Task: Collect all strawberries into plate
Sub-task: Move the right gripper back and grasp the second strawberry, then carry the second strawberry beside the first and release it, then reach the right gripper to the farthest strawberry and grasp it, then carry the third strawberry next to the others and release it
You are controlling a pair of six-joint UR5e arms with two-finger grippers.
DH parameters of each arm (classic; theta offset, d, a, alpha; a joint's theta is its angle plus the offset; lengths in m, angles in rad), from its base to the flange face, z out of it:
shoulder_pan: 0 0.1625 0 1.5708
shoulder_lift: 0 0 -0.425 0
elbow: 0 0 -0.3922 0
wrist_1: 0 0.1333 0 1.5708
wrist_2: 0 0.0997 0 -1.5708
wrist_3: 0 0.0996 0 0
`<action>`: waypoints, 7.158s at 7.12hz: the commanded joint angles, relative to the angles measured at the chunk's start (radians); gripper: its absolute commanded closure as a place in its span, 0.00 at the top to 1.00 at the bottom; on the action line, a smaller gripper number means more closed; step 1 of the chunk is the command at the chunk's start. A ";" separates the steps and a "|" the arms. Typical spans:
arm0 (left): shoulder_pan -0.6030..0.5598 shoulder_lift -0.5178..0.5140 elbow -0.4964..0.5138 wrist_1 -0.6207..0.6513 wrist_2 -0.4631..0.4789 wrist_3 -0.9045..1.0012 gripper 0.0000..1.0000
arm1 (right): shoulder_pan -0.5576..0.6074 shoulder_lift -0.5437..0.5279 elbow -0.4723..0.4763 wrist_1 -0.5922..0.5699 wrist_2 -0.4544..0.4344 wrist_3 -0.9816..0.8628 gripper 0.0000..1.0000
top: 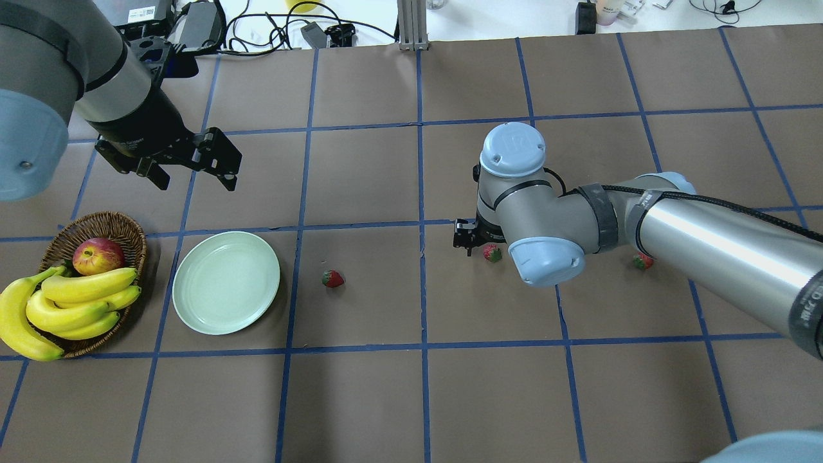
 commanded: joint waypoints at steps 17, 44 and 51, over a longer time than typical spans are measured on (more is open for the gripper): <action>0.002 0.000 -0.004 0.043 -0.006 0.018 1.00 | 0.161 0.058 -0.222 0.121 0.124 0.333 1.00; -0.002 0.004 -0.033 0.044 -0.009 0.023 1.00 | -0.378 -0.174 0.109 0.067 0.142 -0.280 0.18; -0.002 0.009 -0.033 0.043 -0.009 0.023 1.00 | 0.179 0.149 -0.250 0.023 0.217 0.559 0.20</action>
